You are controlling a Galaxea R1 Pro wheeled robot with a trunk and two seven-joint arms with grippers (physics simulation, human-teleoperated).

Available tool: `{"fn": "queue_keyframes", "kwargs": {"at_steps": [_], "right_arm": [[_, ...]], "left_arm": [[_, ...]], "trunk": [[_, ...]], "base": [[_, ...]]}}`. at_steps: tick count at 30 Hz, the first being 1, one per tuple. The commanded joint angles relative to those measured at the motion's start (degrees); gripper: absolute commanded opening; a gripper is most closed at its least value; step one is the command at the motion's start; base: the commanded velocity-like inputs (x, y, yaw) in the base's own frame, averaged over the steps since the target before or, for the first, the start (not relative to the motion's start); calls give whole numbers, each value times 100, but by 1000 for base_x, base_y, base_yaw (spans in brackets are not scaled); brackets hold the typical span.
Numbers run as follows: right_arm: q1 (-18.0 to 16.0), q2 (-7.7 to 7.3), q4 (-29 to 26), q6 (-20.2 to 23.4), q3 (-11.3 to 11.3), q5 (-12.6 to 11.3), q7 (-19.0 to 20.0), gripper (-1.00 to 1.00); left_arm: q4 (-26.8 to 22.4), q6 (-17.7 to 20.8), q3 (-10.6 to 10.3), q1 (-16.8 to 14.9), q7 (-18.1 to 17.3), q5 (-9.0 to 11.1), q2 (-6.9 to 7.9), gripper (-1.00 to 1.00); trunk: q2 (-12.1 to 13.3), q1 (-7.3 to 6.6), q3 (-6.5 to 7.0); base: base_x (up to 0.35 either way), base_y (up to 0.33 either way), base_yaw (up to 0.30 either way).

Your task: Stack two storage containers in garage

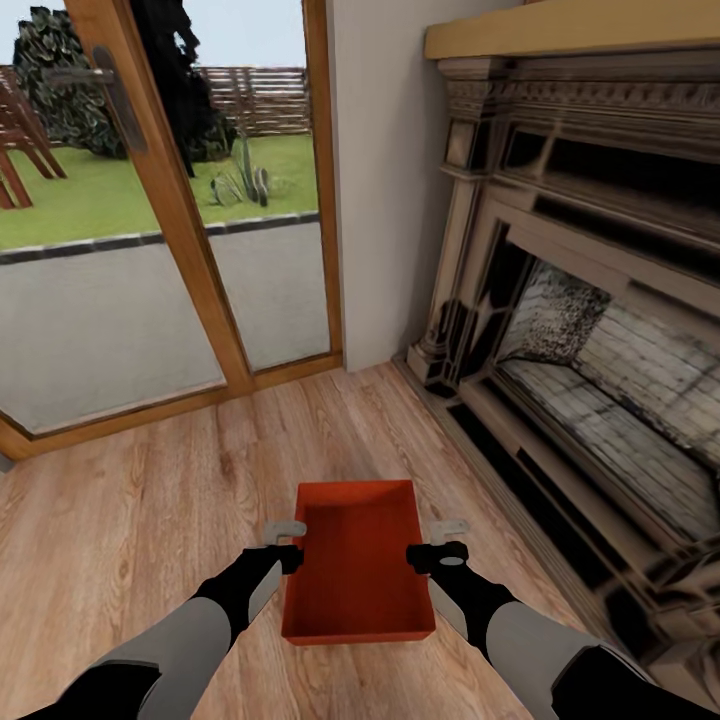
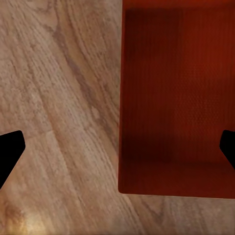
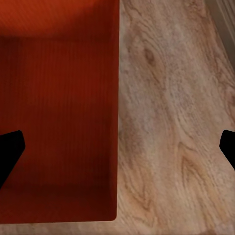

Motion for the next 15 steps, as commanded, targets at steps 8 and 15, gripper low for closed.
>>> {"fn": "queue_keyframes", "kwargs": {"at_steps": [8, 15], "right_arm": [[-3, -10, -9, 25, 42, -34, -36, 100], [-3, -11, -9, -53, 40, -34, -36, 100]], "left_arm": [[-17, 35, -10, -1, 25, 27, -1, 100], [-18, 35, -10, -1, 25, 19, -1, 100]], "trunk": [[-324, 176, -148], [-605, 330, -274]], "base": [[0, 0, 0], [0, 0, 0]]}}
